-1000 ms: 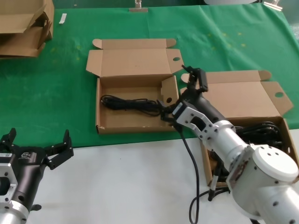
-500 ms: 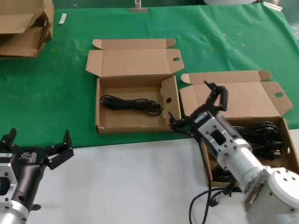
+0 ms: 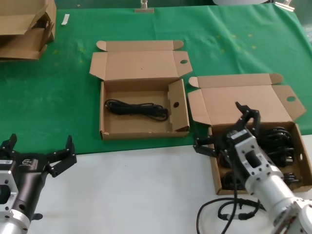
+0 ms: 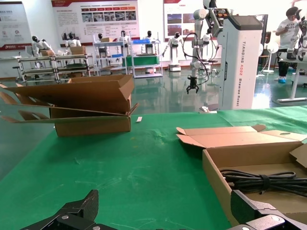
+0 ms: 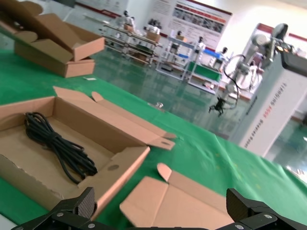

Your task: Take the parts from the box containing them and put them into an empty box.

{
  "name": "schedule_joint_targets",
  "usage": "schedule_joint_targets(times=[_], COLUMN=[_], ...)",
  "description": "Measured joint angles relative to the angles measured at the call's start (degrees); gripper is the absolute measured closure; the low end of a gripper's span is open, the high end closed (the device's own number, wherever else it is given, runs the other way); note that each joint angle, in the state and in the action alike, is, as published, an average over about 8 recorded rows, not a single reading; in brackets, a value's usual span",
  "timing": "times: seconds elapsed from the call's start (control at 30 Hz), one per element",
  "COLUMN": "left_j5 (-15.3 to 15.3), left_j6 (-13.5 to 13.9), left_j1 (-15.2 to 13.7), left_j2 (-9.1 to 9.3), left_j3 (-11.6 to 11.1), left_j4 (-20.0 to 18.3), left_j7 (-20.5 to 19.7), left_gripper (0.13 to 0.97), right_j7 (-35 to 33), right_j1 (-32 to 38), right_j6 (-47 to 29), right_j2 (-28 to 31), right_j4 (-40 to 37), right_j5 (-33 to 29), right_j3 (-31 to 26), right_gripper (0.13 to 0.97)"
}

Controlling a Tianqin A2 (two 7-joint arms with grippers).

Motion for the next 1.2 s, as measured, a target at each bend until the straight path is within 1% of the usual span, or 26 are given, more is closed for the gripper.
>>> schedule_joint_targets(times=[1.0, 1.2], left_j5=[-0.01, -0.01], left_j6=[0.00, 0.00], left_j1=[0.00, 0.00], left_j2=[0.00, 0.00], left_j3=[0.00, 0.00], left_j4=[0.00, 0.00], left_j7=[-0.02, -0.01], left_gripper=[0.132, 0.132], right_j7=[31.57, 35.17], right_j1=[-18.19, -20.25], right_j6=[0.63, 0.70], right_j2=[3.82, 4.25], right_j4=[15.95, 17.76], right_j5=[-11.08, -12.34], right_j3=[11.35, 12.63], right_gripper=[0.129, 0.129])
